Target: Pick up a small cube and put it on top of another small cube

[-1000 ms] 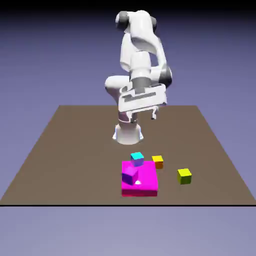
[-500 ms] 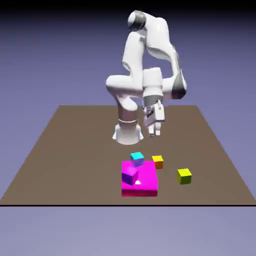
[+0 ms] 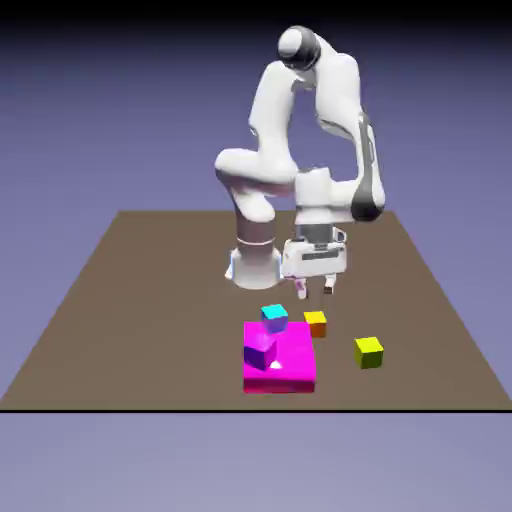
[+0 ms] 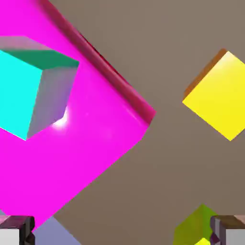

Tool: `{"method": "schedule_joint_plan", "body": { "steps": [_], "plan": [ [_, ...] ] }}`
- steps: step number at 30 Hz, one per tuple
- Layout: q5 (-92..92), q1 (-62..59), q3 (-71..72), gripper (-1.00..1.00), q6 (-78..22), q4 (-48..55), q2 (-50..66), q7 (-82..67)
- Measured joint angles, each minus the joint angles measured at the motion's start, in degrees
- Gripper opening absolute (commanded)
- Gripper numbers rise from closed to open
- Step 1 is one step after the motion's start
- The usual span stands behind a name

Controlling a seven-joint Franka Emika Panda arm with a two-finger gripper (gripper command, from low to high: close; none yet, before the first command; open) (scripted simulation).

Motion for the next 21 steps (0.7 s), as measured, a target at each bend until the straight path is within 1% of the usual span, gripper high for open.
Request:
{"method": "schedule_joint_plan", "body": {
  "steps": [7,9,20,21],
  "plan": [
    [16.0,-6.3,14.5,0.0,-0.4,-0.7,1.0,16.9],
    [17.9,-7.0,16.2,0.0,-0.5,-0.7,1.2,18.9],
    [29.7,-18.3,32.0,0.0,-18.5,5.0,-21.7,18.8],
    [30.3,-18.9,32.9,-1.0,-19.5,5.3,-22.9,18.8]
  ]
}}
